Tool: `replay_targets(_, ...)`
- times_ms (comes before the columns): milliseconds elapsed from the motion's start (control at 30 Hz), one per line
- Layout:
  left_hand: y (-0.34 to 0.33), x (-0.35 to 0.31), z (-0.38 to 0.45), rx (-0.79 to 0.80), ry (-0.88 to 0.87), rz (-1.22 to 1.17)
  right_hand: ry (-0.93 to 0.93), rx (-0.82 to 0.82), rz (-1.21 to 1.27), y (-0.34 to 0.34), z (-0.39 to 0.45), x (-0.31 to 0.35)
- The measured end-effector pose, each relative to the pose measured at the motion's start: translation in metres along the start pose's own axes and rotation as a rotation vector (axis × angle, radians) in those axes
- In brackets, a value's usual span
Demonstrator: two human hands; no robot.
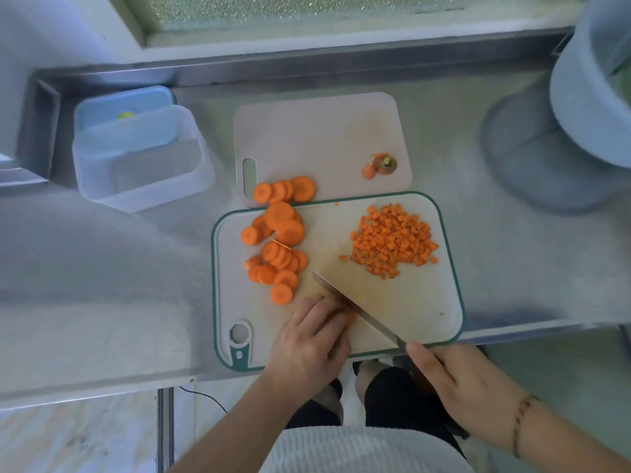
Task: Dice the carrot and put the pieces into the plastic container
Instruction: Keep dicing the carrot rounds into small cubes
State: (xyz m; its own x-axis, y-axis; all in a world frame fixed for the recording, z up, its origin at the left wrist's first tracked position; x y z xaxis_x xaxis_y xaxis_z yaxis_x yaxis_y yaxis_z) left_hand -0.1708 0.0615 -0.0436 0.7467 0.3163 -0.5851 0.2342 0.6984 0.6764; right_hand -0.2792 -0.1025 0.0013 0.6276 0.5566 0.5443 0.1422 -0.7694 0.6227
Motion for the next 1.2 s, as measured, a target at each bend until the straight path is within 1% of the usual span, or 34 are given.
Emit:
replay_targets(67, 0.001, 0.000, -0.001, -0.006, -0.013, -0.003, -0.011, -0.001, -0.001, 0.003, -0.010, -0.005)
replay_targets(133, 0.001, -0.001, 0.000, -0.011, -0.019, 0.004, -0.045, 0.038, -0.028, 0.000, -0.018, -0.010)
replay_targets(300, 0.002, -0.001, 0.000, -0.013, -0.029, 0.011, -0.101, 0.086, -0.136, -0.005, -0.022, -0.012)
replay_targets(433, 0.004, -0.001, 0.002, -0.012, -0.025, -0.015, -0.040, 0.035, -0.192, -0.015, -0.009, 0.003)
replay_targets(500, 0.007, -0.001, 0.001, -0.001, -0.037, 0.001, -0.005, 0.024, -0.145, -0.018, -0.006, 0.004)
replay_targets(633, 0.009, 0.002, -0.005, 0.002, -0.050, 0.023, -0.045, 0.040, -0.050, -0.008, -0.018, -0.007)
replay_targets(800, 0.009, 0.000, -0.004, -0.003, -0.060, 0.008, -0.084, 0.099, -0.083, -0.009, -0.031, -0.014)
replay_targets(1000, 0.009, 0.001, -0.003, 0.005, -0.059, -0.011, -0.086, 0.084, -0.154, -0.020, -0.013, -0.005)
replay_targets(1100, 0.011, 0.001, -0.003, 0.010, -0.060, -0.013, -0.035, 0.067, -0.105, -0.022, -0.006, 0.001)
replay_targets(1200, 0.011, 0.000, -0.005, 0.015, -0.059, -0.010, -0.034, 0.055, -0.055, -0.012, -0.015, 0.000)
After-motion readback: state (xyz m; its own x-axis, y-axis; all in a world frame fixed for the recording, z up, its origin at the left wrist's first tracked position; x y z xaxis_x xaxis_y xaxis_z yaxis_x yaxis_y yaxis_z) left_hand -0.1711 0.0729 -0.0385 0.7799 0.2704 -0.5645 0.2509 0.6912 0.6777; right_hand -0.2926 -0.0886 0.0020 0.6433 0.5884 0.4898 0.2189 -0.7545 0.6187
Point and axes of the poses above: each hand's wrist, its own z-axis towards the middle knuckle, its own y-axis out of the back of the hand, x = y × z, the point moved 6 cm from there along z, towards the middle knuckle, and after that the axes turned 5 degrees about -x, right-handed, at the moved point
